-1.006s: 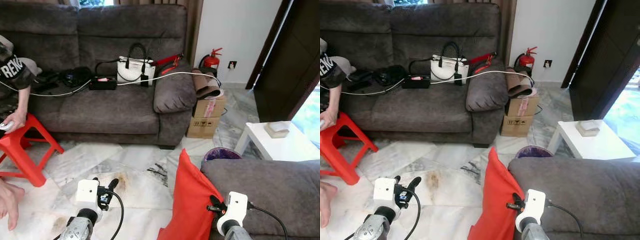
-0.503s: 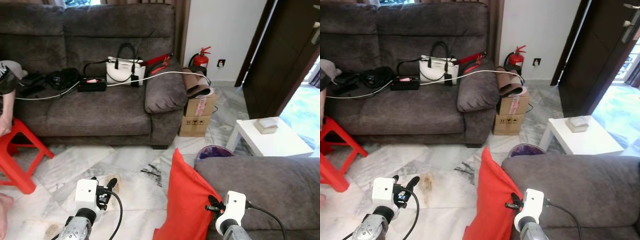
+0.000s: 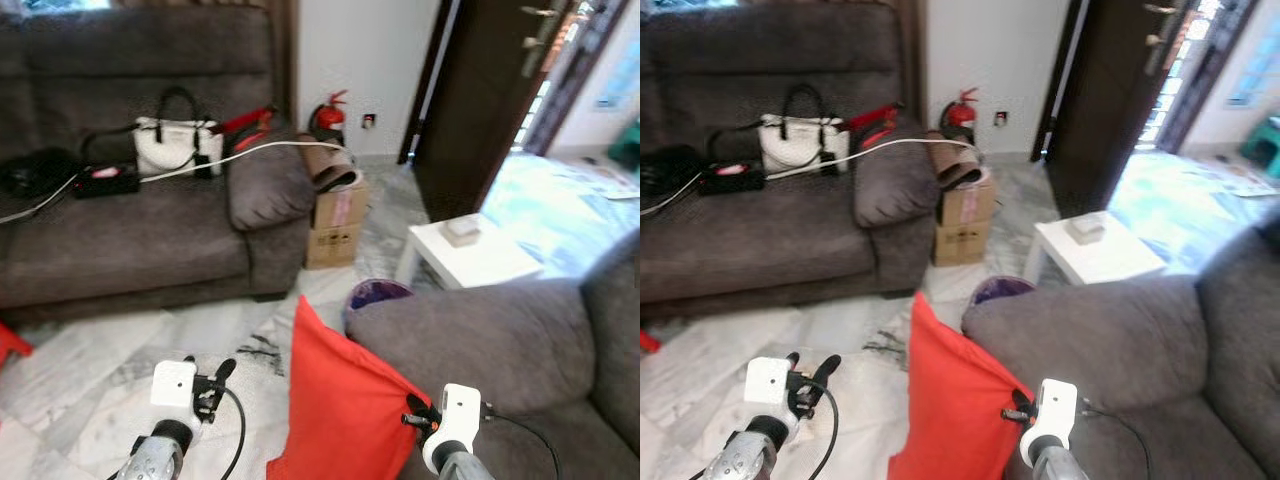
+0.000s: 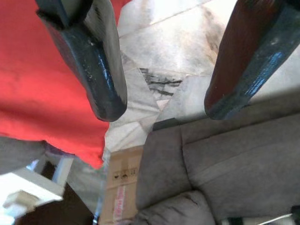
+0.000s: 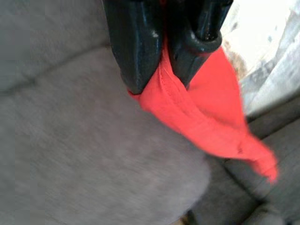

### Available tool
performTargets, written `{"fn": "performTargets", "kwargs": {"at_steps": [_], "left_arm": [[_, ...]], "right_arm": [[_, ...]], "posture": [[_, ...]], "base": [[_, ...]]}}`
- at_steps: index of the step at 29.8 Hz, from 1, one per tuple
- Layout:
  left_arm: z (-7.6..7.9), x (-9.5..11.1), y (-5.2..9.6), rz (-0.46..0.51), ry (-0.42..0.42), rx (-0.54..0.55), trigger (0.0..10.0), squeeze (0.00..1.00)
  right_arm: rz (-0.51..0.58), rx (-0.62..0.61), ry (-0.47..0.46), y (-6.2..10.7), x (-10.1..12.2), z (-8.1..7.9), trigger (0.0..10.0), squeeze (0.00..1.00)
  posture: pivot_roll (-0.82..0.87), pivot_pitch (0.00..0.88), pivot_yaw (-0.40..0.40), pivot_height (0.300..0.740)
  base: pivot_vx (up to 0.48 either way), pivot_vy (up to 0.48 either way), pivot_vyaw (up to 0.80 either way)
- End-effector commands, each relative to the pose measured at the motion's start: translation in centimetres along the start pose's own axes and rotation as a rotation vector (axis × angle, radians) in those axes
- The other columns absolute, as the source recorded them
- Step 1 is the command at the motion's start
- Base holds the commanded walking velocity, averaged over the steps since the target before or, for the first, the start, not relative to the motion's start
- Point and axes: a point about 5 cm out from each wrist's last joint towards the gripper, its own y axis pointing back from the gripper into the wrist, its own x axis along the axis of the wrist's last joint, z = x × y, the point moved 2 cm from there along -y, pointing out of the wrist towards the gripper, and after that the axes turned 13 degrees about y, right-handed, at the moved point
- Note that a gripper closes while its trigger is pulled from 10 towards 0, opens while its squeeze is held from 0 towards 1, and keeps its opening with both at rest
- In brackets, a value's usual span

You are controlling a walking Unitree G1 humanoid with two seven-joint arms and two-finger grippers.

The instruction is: Move the pillow to the sofa from floor

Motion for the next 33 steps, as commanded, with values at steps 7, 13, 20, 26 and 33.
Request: {"fn": "performTargets", "kwargs": {"at_steps": [7,13,20,26,33], "left_arm": [[0.72,0.13,-0.25,0.005,0.015,-0.023,10.0,0.0],[0.83,0.1,-0.24,0.006,0.019,-0.024,10.0,0.0],[0.85,0.12,-0.27,0.007,0.02,-0.025,10.0,0.0],[0.95,0.15,-0.29,0.009,0.023,-0.028,10.0,0.0],[1.02,0.14,-0.29,0.007,0.025,-0.035,10.0,0.0]], "right_arm": [[0.095,-0.086,0.006,-0.08,2.3,2.41,10.0,0.0],[0.091,-0.087,0.009,-0.02,2.18,2.48,10.0,0.0],[0.087,-0.093,0.011,0.05,2.07,2.62,10.0,0.0],[0.088,-0.09,0.016,0.07,2.05,2.61,10.0,0.0],[0.09,-0.089,0.023,0.08,2.08,2.6,10.0,0.0]], "posture": [[0.16,0.009,-0.032,0.74],[0.16,0.01,-0.032,0.74],[0.15,0.012,-0.033,0.74],[0.15,0.013,-0.033,0.74],[0.15,0.017,-0.033,0.74]], "base": [[0.0,0.0,-0.79],[0.0,0.0,-0.79],[0.0,0.0,-0.79],[0.0,0.0,-0.79],[0.0,0.0,-0.79]]}}
